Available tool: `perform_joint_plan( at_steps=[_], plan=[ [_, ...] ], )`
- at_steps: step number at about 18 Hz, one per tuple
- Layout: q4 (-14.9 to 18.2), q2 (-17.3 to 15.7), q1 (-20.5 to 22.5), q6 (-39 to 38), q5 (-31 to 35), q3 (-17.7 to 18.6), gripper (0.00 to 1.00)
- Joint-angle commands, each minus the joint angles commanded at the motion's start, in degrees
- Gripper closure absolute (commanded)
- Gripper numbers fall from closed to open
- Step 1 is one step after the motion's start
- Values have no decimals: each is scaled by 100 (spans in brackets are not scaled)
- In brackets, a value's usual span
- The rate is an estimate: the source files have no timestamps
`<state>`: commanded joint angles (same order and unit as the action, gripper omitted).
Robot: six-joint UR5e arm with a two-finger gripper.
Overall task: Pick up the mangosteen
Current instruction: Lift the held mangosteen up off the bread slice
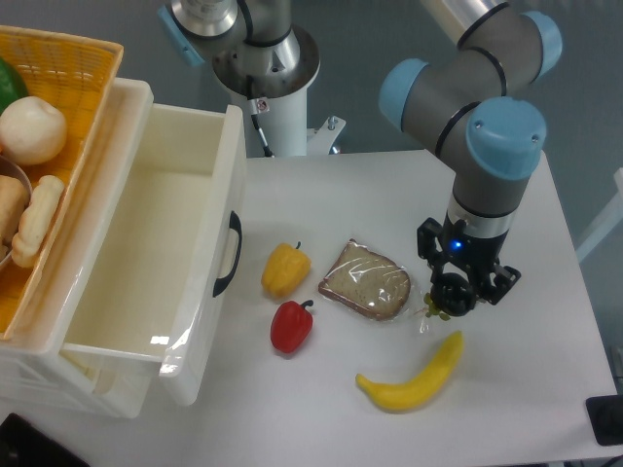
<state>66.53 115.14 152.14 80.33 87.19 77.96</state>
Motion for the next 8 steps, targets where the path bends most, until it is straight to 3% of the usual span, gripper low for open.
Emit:
perform_joint_plan(
  at_steps=[8],
  plan=[
    [185, -220, 26, 202, 35, 61, 91]
  ],
)
